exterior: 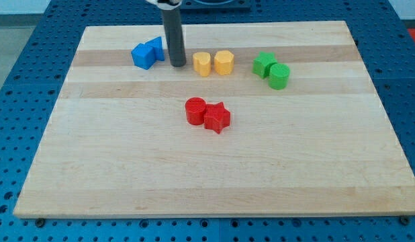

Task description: Push the yellow heart to the top of the red circle

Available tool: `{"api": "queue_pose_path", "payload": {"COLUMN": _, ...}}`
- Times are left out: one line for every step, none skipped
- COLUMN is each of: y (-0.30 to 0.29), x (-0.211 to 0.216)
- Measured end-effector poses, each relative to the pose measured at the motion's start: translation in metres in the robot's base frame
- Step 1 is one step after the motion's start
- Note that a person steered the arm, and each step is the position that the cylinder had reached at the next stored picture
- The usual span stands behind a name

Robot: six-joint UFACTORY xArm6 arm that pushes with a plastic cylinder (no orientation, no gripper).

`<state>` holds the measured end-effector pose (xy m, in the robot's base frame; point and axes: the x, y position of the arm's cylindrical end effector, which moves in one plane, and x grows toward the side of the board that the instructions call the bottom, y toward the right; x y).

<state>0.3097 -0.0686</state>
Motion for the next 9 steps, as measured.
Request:
{"api": "queue_pose_path", "payload": {"y": 0.005, "x": -0.009}}
{"api": "queue_pose_path", "payload": {"y": 0.022, "x": -0.019}}
{"api": "queue_pose_path", "payload": {"y": 0.034, "x": -0.024}}
{"api": "queue_pose_path", "payload": {"y": 0.034, "x": -0.026}}
{"api": "queue_pose_path", "payload": {"y": 0.04, "x": -0.026}}
{"api": "queue_pose_path", "payload": {"y": 0.044, "x": -0.021}}
{"api": "queue_pose_path", "payload": {"y": 0.044, "x": -0.018}}
{"api": "queue_pose_path", "payload": {"y": 0.044, "x": 0.006}}
{"api": "queue_pose_path", "payload": {"y": 0.044, "x": 0.032}}
